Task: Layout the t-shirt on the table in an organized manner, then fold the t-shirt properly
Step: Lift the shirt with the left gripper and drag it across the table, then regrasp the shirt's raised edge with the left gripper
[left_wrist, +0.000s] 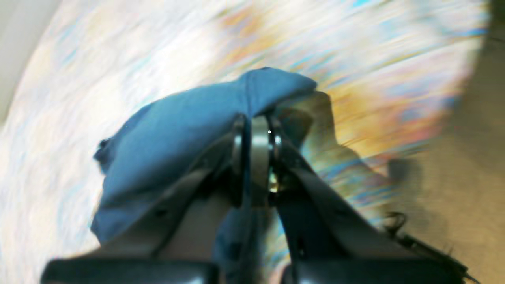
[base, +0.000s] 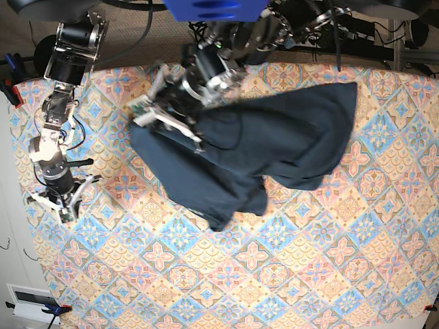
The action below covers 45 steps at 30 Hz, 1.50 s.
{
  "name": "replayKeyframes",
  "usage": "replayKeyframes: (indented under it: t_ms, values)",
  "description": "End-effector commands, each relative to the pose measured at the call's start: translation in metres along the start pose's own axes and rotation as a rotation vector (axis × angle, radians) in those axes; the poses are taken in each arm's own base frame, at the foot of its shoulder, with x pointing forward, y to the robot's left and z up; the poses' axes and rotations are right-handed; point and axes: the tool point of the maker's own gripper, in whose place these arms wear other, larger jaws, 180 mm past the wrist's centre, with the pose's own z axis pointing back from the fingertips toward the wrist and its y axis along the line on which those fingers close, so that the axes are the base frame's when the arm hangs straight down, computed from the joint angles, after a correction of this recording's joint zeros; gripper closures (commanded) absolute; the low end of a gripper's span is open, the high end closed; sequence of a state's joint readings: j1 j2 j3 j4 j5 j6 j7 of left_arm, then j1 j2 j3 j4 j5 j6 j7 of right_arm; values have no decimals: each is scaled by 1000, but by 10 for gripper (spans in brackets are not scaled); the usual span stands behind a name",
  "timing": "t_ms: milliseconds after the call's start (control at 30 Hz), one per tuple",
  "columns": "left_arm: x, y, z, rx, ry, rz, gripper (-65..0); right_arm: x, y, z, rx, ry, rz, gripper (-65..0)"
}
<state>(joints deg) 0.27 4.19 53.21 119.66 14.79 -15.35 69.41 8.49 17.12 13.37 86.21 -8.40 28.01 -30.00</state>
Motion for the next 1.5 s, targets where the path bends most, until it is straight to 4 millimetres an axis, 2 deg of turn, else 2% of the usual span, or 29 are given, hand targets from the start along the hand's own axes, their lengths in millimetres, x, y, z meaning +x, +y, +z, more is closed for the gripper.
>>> replayKeyframes:
  t_ms: [0,67,133,233,333,400,467,533,600,667,733,800,867,933,967,1067,1133,1233,1300,1367,1467]
  values:
    - [31,-1,4,-4,-98,5,0,14,-23,3,-52,-49,-15,-7]
    - [43,-7,7,-28,-137,-8,0,6,-38,5,-88,-34,-52,-7]
    - [53,-7,7,-38,-167,-25,0,11,-58,4,-129,-48,-89,-8]
    - [54,-4,7,-28,-170,-32,0,19,-73,4,-160,-70,-113,-8]
    - [48,40,6,89,-148,-10,0,22,-74,5,-163,-77,-112,-7]
    - [42,92,9,209,-134,19,0,23,-73,5,-161,-78,-109,-7]
    - [21,160,23,371,-91,60,0,22,-72,5,-159,-75,-108,-7]
    - [-3,216,35,493,-32,95,0,22,-70,4,-156,-76,-109,-7]
    - [-38,265,40,557,51,161,0,24,-66,3,-145,-77,-103,-7]
    - [-86,309,43,585,148,282,0,29,-50,-3,-105,-79,-72,-7]
    - [-140,343,50,603,235,445,0,38,-27,-10,-49,-85,-27,-7]
    - [-186,365,63,626,290,587,0,51,-8,-12,-7,-108,20,-7]
    - [-216,388,84,688,282,689,0,64,16,-12,44,-135,74,-7]
    - [-243,401,103,745,273,762,-1,64,48,-11,115,-138,127,-7]
    - [-256,404,112,763,283,786,-33,66,61,-10,143,-144,150,-7]
    - [-274,411,131,820,291,852,-156,73,93,-8,213,-162,203,-9]
    - [-284,410,139,861,298,906,-265,73,111,-7,254,-165,231,-9]
    - [-298,398,137,858,317,940,-427,74,137,-5,314,-171,272,-10]
    - [-302,390,133,834,308,964,-491,74,151,-3,345,-174,293,-10]
    - [-306,375,128,793,302,998,-517,73,162,-2,370,-177,311,-11]
    - [-287,348,128,713,263,1007,-505,74,167,-1,382,-179,319,-11]
